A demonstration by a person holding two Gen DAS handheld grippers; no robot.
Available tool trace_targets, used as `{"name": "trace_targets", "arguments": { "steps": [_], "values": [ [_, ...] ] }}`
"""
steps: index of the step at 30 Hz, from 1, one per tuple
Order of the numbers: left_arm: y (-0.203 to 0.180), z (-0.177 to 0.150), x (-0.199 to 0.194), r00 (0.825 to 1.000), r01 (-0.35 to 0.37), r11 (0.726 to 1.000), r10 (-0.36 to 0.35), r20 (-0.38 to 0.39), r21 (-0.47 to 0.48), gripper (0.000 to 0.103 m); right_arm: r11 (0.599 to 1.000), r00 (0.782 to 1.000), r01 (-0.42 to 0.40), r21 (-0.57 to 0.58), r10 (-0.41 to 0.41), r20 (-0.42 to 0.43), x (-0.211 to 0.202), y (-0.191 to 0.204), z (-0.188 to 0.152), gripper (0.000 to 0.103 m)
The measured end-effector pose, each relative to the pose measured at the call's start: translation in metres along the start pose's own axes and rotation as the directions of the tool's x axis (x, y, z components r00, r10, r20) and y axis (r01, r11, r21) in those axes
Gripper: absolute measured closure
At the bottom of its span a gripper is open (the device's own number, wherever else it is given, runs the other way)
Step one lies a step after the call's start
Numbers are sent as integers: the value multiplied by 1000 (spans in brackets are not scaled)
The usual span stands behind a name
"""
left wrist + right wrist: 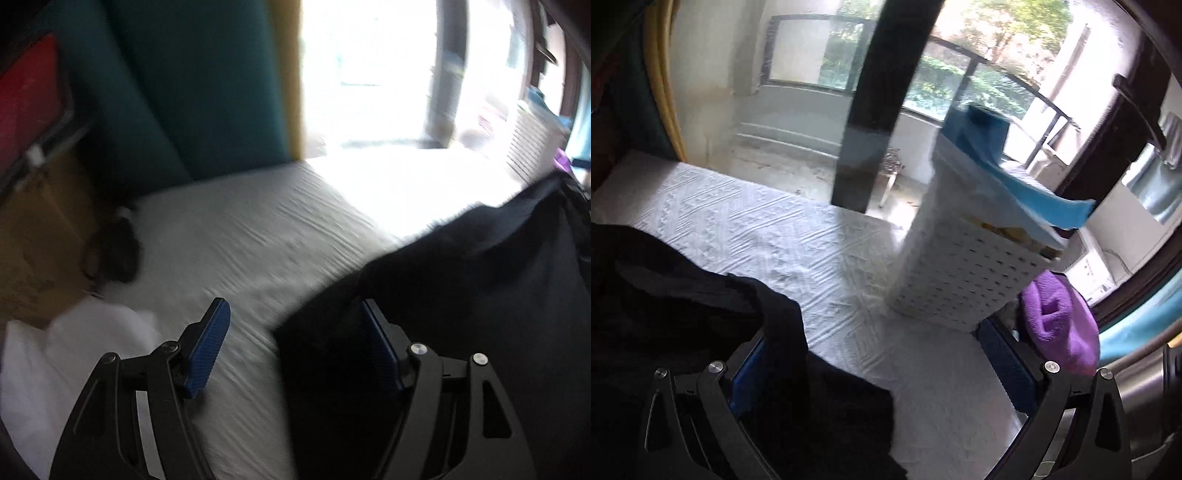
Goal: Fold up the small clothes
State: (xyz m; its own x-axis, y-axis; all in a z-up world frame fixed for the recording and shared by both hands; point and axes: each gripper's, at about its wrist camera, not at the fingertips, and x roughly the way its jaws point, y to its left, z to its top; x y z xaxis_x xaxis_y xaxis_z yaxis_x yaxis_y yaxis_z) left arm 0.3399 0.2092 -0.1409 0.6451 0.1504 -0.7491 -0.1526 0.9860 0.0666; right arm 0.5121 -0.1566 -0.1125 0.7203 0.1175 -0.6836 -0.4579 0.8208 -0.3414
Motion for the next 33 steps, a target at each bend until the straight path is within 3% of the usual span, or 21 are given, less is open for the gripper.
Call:
{"name": "trace_targets", "arguments": {
  "steps": [5,8,12,15,18,20,24,28,33],
  "values": [
    [23,18,-20,997,10,999,-6,75,-49,30,999,999,-3,36,1,50,-16,-10,5,0],
    [22,21,-33,994,46,998,-42,102,-36,30,987,990,-120,104,111,88,-27,-16,9,0],
    [7,15,-44,987,114,993,-114,115,-1,30,960,975,-192,205,163,152,-38,-30,14,0],
    [-6,8,-44,981,164,985,-169,95,52,30,946,973,-206,252,169,158,-41,-38,13,0],
    [-20,-2,-29,981,189,977,-191,20,98,30,953,978,-173,249,135,160,-45,-39,8,0],
    [-23,-8,-15,983,182,977,-181,-24,113,30,973,987,-101,207,72,141,-46,-36,5,0],
    [-15,-12,6,993,112,991,-108,-56,68,30,982,987,-85,167,61,145,-59,-27,-10,0],
    [-6,-4,17,995,88,996,-86,-52,33,30,996,994,-75,-42,78,70,-63,21,-44,0],
    [4,2,21,998,55,998,-54,-33,23,30,944,996,-89,-316,93,-2,-56,86,-82,0]
  ]
}}
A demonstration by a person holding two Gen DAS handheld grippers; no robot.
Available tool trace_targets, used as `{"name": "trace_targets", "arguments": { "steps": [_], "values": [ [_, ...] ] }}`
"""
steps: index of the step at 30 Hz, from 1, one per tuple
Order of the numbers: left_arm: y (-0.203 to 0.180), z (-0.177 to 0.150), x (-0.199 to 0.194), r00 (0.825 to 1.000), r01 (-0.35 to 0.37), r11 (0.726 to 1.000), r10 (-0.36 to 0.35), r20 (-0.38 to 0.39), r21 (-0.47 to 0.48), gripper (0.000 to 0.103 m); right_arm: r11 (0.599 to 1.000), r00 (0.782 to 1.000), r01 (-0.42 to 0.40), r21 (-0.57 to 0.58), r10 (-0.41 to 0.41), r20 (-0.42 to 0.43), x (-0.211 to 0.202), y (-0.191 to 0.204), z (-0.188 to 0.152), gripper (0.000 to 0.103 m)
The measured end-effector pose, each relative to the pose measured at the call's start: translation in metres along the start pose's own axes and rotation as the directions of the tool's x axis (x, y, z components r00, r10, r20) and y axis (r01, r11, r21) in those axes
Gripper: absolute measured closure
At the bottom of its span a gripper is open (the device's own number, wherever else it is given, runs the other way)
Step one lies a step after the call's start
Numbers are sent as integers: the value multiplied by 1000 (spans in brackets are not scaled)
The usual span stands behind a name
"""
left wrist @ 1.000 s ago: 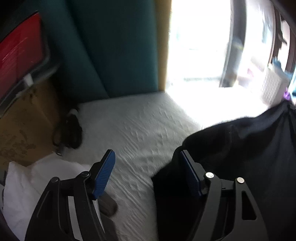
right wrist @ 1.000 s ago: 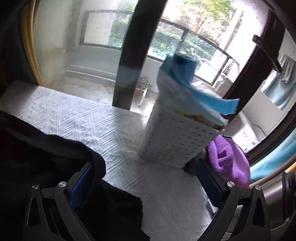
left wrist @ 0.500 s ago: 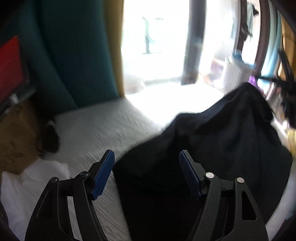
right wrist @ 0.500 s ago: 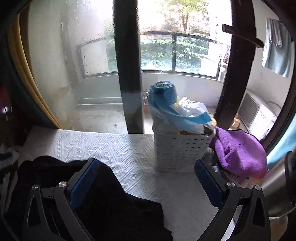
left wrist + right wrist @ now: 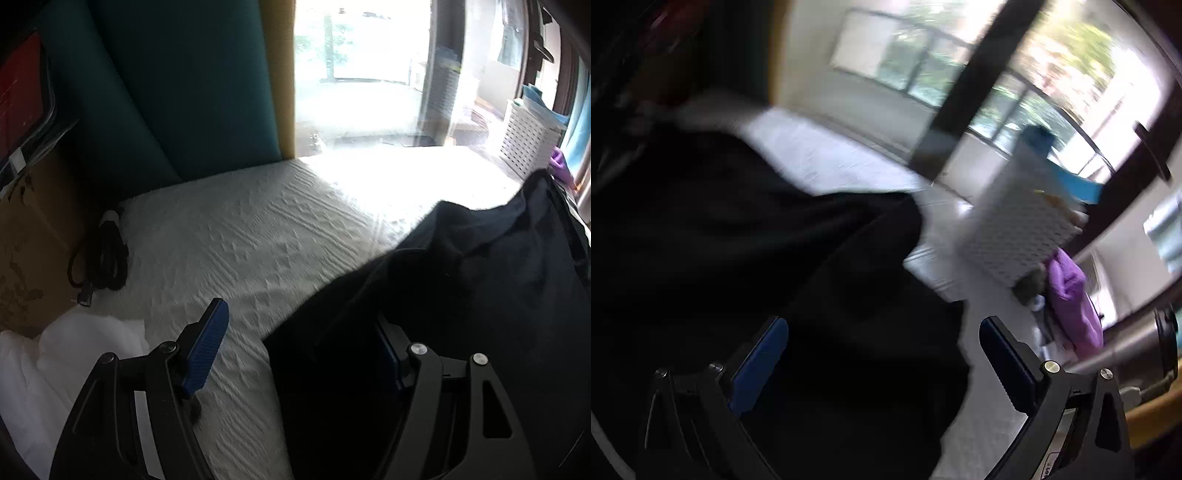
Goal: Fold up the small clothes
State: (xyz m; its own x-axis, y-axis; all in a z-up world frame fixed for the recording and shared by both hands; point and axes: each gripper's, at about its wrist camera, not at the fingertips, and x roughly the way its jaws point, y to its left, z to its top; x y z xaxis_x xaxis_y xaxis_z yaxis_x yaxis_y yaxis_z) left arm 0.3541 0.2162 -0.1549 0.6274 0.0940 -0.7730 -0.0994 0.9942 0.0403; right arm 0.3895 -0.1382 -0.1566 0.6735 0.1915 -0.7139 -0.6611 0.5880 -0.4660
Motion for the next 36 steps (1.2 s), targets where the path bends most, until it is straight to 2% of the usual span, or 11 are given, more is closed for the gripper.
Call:
{"name": "trace_targets", "arguments": {
  "steps": [2,4,9,13,16,19,22,25,32,36],
  "values": [
    [2,5,5,1000,-9,1000,9,4,-13,30,998,998,57,-36,-58,-13,9,8,0,0],
    [4,9,6,999,-32,999,32,20,-26,30,994,994,112,-4,-112,-7,14,-3,1,0],
    [22,15,10,995,-80,993,85,49,-85,30,956,974,225,189,-228,-3,29,-63,6,0],
    [36,22,12,992,-99,986,108,65,-131,30,897,956,273,348,-292,1,34,-111,4,0],
    [40,27,12,989,-111,983,123,77,-145,30,865,943,308,396,-333,-5,35,-133,4,0],
    [39,34,10,988,-118,982,131,86,-147,30,858,943,312,408,-333,-21,36,-143,5,0],
    [34,41,1,989,-71,990,86,117,-125,30,857,941,314,410,-338,-15,30,-142,3,0],
    [33,46,-16,986,-28,992,48,158,-124,30,865,950,280,417,-313,11,21,-137,1,0],
    [27,35,-60,971,-2,996,23,238,-88,27,879,973,179,443,-224,51,-6,-101,-2,0],
    [43,28,-79,958,2,992,34,285,-123,22,883,978,157,442,-202,57,-20,-84,-5,0]
  ]
}}
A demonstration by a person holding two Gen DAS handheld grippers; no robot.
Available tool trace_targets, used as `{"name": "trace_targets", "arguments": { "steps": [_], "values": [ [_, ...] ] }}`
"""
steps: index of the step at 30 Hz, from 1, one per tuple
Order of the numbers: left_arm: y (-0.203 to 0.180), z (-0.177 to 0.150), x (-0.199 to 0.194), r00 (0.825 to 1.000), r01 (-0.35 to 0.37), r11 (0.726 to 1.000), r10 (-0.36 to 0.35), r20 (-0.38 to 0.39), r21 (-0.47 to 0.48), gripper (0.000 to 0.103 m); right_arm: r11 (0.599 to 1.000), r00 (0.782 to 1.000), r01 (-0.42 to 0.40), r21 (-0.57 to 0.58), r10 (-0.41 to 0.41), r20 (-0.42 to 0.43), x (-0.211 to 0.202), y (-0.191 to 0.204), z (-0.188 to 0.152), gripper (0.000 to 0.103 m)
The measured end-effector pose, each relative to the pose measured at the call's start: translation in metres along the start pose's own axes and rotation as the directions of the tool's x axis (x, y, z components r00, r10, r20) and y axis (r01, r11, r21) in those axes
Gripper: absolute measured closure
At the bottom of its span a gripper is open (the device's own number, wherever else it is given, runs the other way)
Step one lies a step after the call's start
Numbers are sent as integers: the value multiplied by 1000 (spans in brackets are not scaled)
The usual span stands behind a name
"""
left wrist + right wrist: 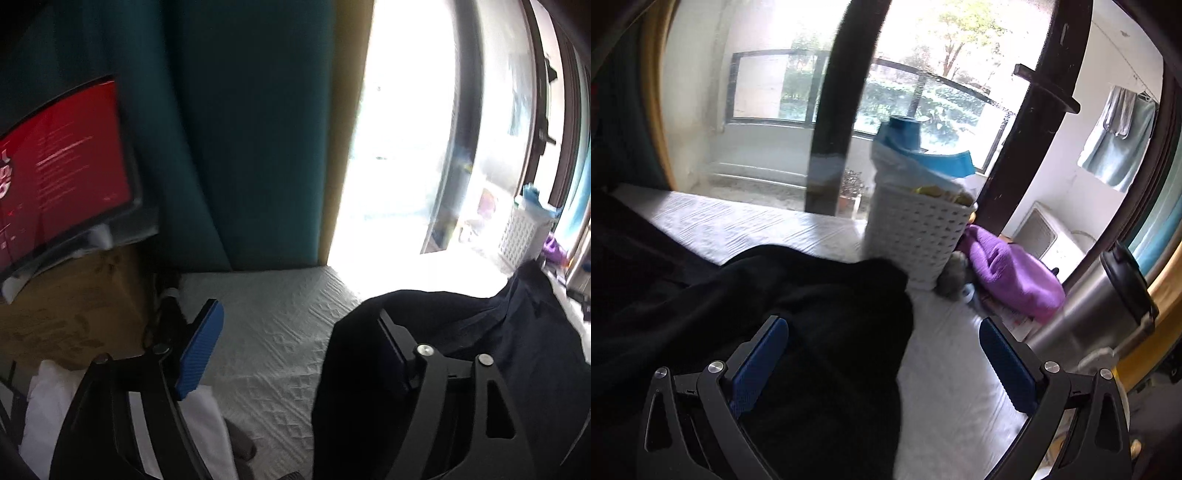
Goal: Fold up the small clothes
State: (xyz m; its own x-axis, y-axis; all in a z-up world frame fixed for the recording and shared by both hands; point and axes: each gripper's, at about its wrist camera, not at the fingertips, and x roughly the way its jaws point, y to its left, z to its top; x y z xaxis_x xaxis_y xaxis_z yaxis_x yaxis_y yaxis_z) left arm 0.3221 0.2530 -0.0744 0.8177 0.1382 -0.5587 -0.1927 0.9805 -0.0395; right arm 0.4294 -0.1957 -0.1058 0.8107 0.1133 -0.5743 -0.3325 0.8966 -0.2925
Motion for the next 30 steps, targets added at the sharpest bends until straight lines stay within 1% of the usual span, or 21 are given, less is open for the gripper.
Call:
{"name": "trace_targets", "arguments": {
  "steps": [3,5,8,10,11,13,15,16,17,19,20,21,22,24,26,29,30],
  "values": [
    [15,1,-4,1000,-21,999,21,-4,-28,21,1000,1000,-4,5,4,-3,-6,5,-6,0],
    [21,1,-7,1000,-15,999,15,-4,-31,21,1000,1000,-7,11,8,-6,-11,8,-10,0],
    [25,6,-3,998,37,999,-38,-39,-31,20,1000,999,-29,10,29,-14,-16,12,-12,0],
    [28,9,1,993,88,995,-92,-74,-49,17,998,998,-56,11,56,-31,-18,18,-15,0],
    [30,10,6,984,131,989,-139,-110,-73,16,997,997,-70,10,71,-39,-17,22,-17,0],
    [30,8,21,957,208,972,-226,-183,-110,12,995,994,-98,7,99,-56,-15,32,-21,0],
    [24,4,29,923,296,943,-323,-209,-153,11,993,990,-119,9,120,-71,-13,40,-24,0],
    [22,2,29,908,325,931,-357,-219,-167,10,992,989,-125,11,126,-75,-12,43,-25,0],
    [18,0,26,907,328,931,-358,-221,-161,10,991,988,-133,14,134,-79,-12,46,-26,0],
    [13,-1,18,919,315,939,-338,-204,-137,10,990,987,-141,16,142,-82,-12,50,-28,0],
    [11,-1,11,928,301,946,-320,-189,-125,9,989,986,-145,19,147,-80,-12,52,-27,0],
    [7,-2,7,934,293,950,-309,-178,-110,9,989,986,-148,22,150,-78,-12,52,-27,0],
    [0,-4,8,935,296,952,-306,-179,-82,9,988,985,-151,26,152,-75,-12,51,-26,0],
    [-19,-13,12,935,289,957,-286,-209,-20,9,987,985,-156,36,158,-68,-13,51,-24,0],
    [-33,-26,17,932,278,960,-267,-247,14,9,986,985,-159,43,161,-61,-14,50,-22,0],
    [-57,-44,30,915,289,954,-251,-316,78,9,985,985,-164,56,167,-54,-15,49,-20,0],
    [-64,-48,33,912,287,953,-240,-332,99,9,984,984,-166,61,169,-53,-15,49,-20,0]
  ]
}}
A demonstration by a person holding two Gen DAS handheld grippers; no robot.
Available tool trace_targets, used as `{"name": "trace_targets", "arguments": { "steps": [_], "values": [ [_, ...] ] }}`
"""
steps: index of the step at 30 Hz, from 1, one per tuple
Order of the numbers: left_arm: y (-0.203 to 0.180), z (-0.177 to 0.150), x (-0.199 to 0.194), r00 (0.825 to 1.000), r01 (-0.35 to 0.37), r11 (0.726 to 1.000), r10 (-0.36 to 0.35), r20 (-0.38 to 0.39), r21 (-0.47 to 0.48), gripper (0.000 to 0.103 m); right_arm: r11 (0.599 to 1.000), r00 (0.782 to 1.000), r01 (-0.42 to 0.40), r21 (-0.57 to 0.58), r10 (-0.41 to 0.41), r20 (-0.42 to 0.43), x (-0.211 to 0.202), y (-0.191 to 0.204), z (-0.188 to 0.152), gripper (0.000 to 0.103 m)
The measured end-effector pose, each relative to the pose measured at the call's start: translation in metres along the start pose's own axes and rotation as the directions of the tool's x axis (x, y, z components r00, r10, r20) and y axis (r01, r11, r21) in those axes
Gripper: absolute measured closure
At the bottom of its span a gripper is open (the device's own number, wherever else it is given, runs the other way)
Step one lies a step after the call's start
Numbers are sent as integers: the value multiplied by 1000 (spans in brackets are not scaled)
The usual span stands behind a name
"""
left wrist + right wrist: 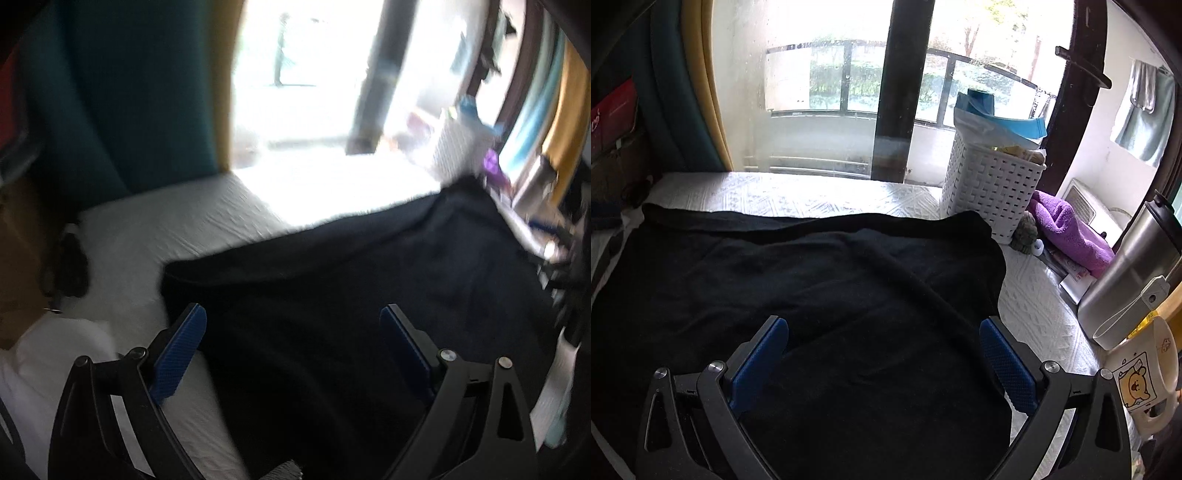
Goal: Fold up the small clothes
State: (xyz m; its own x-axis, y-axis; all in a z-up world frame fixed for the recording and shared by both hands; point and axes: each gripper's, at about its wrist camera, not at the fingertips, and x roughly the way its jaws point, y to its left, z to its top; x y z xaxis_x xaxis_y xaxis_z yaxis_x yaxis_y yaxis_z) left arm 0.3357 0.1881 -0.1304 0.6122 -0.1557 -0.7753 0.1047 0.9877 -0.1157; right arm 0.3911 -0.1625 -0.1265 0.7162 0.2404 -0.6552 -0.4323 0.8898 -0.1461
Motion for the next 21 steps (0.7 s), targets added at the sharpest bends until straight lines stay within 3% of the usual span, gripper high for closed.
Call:
{"name": "trace_targets", "arguments": {
  "steps": [5,10,16,21],
  "values": [
    [-23,0,34,997,-26,998,30,-72,61,9,999,1000,-24,27,24,1,1,-1,1,0],
    [-29,7,63,983,-146,983,157,-98,110,9,998,999,-47,43,47,3,5,-3,1,0],
    [-27,28,84,978,-184,979,191,-80,86,7,996,998,-63,70,64,-9,16,-11,-2,0],
    [-18,53,93,962,-268,963,269,-49,30,7,991,997,-66,112,70,-35,27,-19,-6,0]
  ]
}}
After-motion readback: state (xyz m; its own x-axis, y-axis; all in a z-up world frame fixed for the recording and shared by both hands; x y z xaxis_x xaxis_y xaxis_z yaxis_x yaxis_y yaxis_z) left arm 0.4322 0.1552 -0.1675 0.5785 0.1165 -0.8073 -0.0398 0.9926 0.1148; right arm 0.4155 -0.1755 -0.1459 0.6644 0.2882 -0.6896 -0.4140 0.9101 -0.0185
